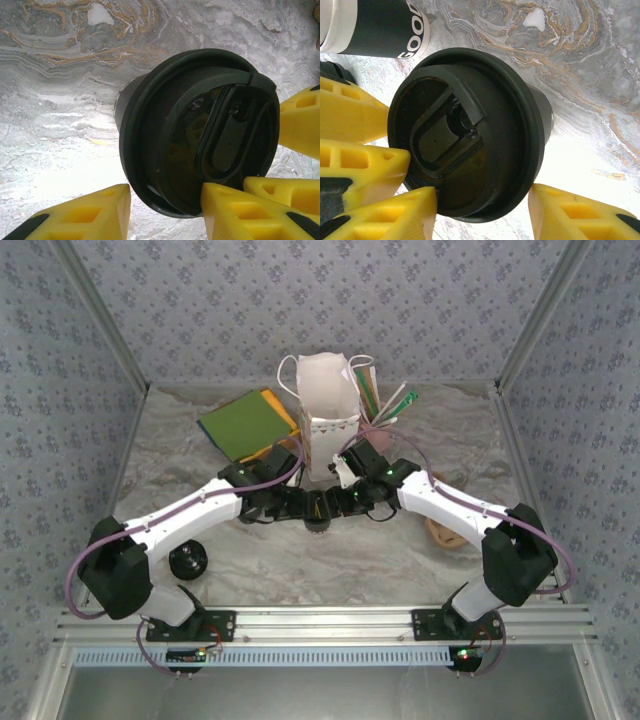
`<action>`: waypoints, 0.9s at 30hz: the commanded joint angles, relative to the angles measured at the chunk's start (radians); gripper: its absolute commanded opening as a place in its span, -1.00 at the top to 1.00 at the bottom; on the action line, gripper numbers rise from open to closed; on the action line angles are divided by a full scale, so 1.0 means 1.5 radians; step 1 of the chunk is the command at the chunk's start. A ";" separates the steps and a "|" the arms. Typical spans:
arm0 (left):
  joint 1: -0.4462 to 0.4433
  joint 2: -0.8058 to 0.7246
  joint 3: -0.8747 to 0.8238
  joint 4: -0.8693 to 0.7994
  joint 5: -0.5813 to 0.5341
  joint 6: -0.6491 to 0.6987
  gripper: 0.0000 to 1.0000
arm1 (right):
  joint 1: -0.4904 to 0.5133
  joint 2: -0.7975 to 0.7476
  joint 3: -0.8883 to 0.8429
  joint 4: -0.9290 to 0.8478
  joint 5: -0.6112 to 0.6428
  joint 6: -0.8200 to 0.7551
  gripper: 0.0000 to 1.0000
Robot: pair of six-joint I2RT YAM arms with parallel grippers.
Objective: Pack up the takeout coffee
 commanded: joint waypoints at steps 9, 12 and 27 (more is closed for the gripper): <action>0.002 0.007 0.052 -0.075 -0.018 0.011 0.07 | -0.011 0.016 0.020 -0.027 0.011 -0.010 -0.06; 0.002 0.010 0.074 -0.081 -0.018 0.013 0.03 | -0.013 0.014 0.042 -0.034 0.011 -0.012 -0.08; 0.058 0.030 0.110 -0.047 0.000 0.042 0.12 | -0.030 0.034 0.082 -0.019 -0.010 0.000 0.06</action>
